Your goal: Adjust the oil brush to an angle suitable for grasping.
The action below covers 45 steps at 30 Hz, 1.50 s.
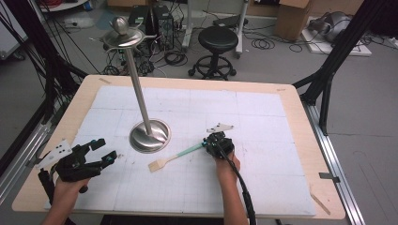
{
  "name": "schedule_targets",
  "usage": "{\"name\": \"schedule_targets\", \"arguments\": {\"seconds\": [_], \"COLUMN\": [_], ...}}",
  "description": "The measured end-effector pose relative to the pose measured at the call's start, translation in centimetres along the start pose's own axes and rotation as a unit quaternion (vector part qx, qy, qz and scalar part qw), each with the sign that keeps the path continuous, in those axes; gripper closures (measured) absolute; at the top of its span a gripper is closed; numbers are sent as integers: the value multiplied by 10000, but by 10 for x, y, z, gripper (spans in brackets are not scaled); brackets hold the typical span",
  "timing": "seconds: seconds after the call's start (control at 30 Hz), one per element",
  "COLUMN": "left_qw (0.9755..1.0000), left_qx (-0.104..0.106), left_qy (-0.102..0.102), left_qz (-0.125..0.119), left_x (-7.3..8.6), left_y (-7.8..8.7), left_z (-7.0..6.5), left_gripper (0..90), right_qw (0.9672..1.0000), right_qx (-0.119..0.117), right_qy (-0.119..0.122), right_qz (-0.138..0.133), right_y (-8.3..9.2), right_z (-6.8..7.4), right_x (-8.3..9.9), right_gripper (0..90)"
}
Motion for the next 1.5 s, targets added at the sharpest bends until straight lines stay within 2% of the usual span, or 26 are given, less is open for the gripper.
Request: {"name": "schedule_targets", "arguments": {"seconds": [0.13,0.23,0.33,0.57,0.8,0.93,1.0,1.1,1.3,1.37,1.5], "left_qw": [10000,10000,10000,9999,9999,9998,9999,9999,9998,9998,9998], "left_qx": [-9,-21,-27,-20,-7,30,34,35,102,131,162], "left_qy": [3,-20,-39,-68,-59,-84,-80,-67,-50,-36,-2], "left_qz": [9,38,62,94,125,151,146,140,158,119,64], "left_x": [0,1,1,2,2,3,3,3,3,2,2], "left_y": [0,-1,0,-1,-3,-3,-3,-3,-4,-4,-4], "left_z": [0,0,0,0,0,-1,-1,-1,-4,-5,-6], "left_gripper": [246,246,246,246,248,251,256,258,273,274,264], "right_qw": [9997,9986,9983,9978,9972,9967,9959,9938,9888,9866,9812], "right_qx": [-195,-497,-565,-495,-551,-517,-512,-467,-156,-18,256], "right_qy": [110,183,165,-7,-23,-23,-26,-156,-280,-334,-435], "right_qz": [2,5,-30,-444,-502,-632,-747,-1000,-1457,-1597,-1863], "right_y": [-1,-2,0,26,28,43,55,78,121,135,163], "right_z": [10,21,23,16,21,18,14,7,-14,-21,-35], "right_x": [0,2,1,-1,0,2,4,11,32,38,52], "right_gripper": [892,891,891,887,888,873,821,663,334,255,181]}}
Point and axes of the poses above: each handheld gripper's, and its own axes: y roughly backward along the jaws, x roughly out of its underside, z roughly to its left, the point moved 3 cm from there along -y, roughly forward along the jaws, and after that the axes turned 8 degrees about -y, right-handed, at the moved point
